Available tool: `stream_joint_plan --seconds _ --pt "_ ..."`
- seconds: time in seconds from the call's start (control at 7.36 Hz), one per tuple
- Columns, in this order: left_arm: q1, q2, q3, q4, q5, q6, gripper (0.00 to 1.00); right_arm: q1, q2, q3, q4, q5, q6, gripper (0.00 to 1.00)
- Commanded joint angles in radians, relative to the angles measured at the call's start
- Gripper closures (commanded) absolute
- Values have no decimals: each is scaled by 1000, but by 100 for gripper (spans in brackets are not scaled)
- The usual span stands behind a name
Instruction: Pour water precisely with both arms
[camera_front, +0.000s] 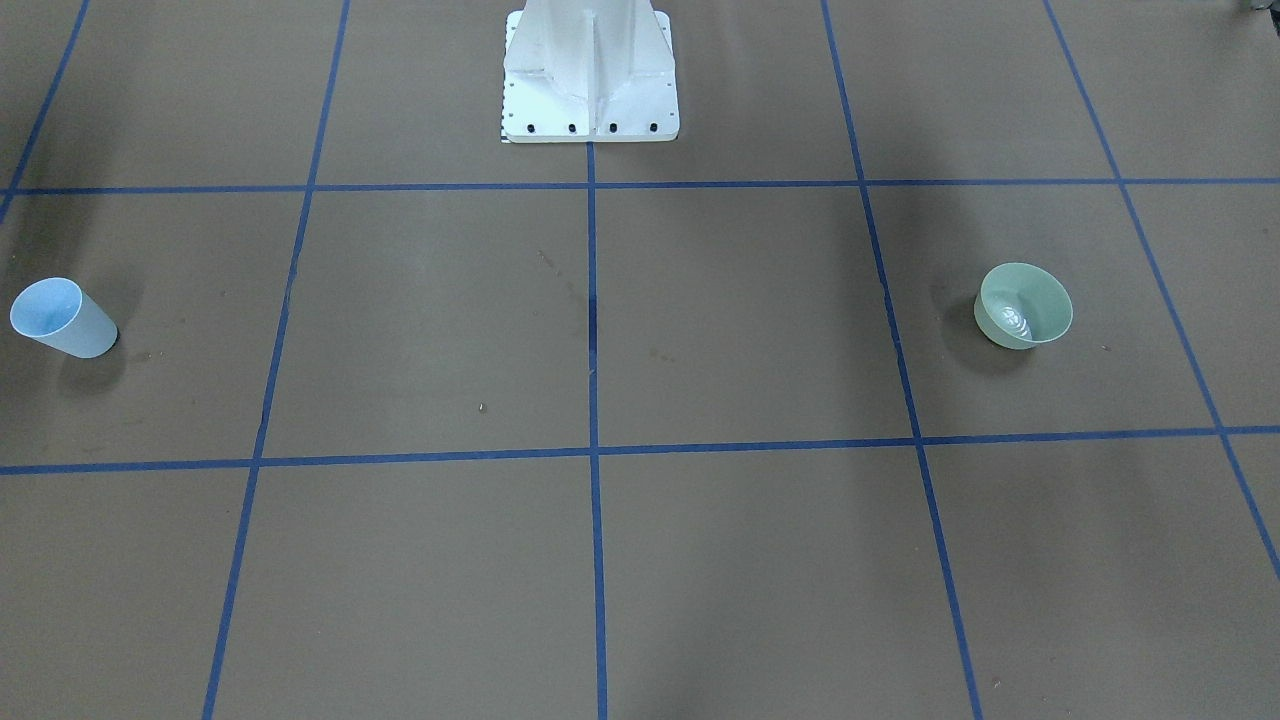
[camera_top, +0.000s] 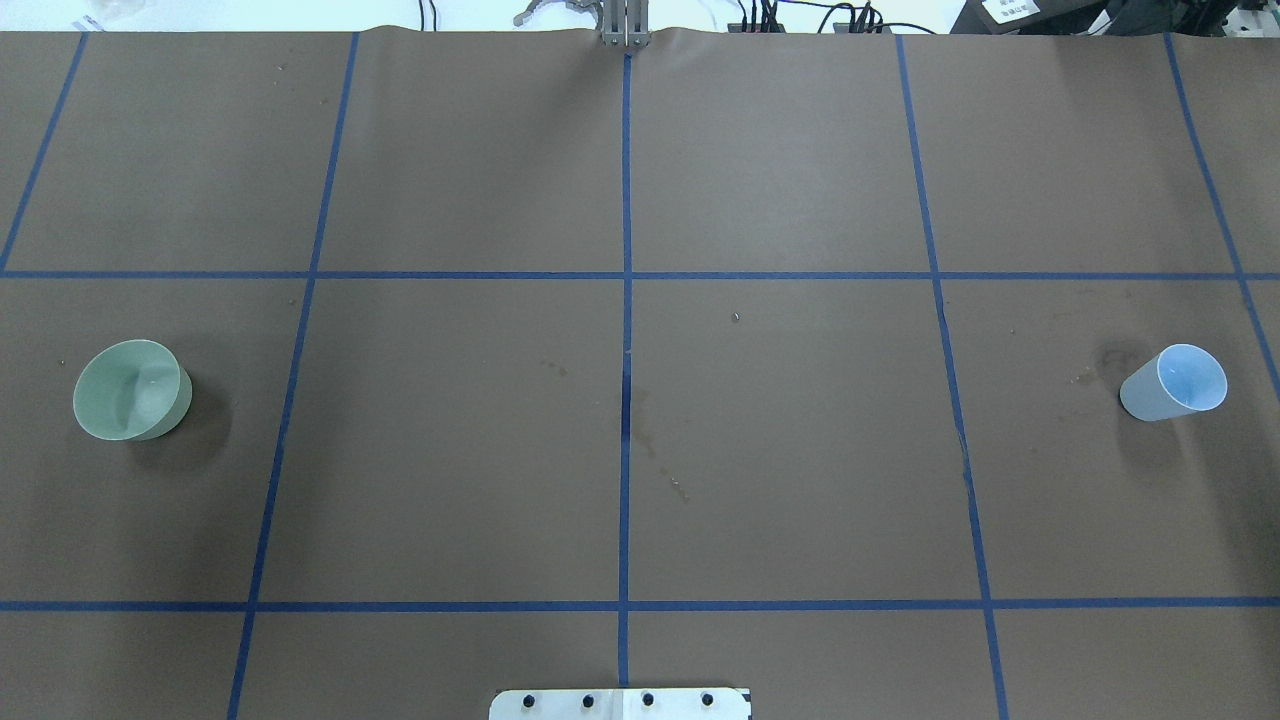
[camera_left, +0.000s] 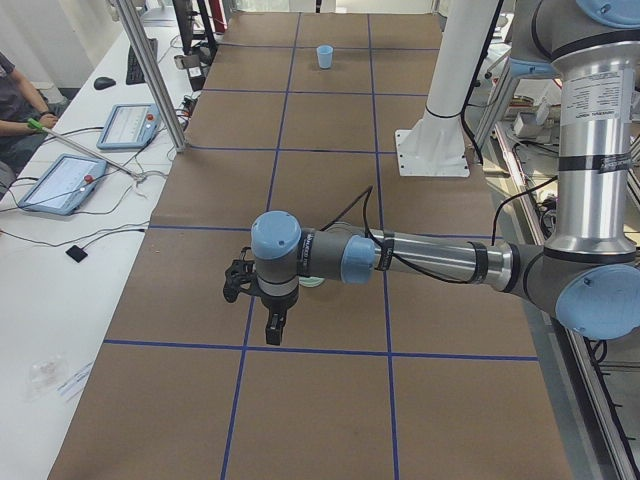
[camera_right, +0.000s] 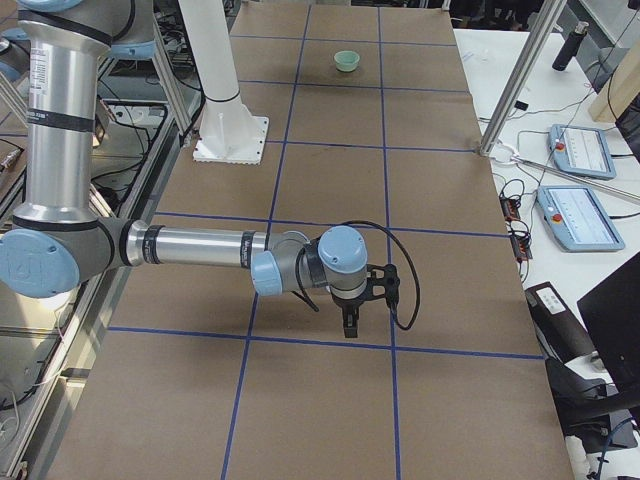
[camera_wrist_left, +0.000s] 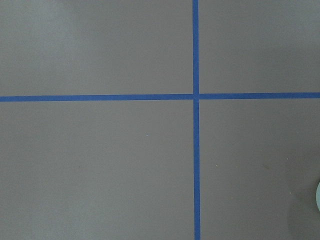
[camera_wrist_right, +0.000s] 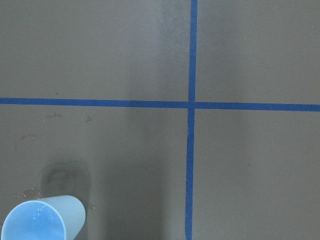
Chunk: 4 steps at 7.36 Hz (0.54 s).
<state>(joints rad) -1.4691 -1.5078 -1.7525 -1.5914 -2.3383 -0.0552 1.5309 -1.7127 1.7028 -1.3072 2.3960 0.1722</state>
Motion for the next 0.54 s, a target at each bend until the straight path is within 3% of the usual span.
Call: stream_joint_plan --seconds 0.0,0.14,0.41 --pt "197 -11 1 -141 -27 -205 0 -18 -2 9 13 3 0 0" --pt "251 -8 2 -218 -27 -307 0 -26 -1 9 13 3 1 0" --pt "375 -32 27 -252 -24 -453 0 -26 -2 9 14 35 12 0"
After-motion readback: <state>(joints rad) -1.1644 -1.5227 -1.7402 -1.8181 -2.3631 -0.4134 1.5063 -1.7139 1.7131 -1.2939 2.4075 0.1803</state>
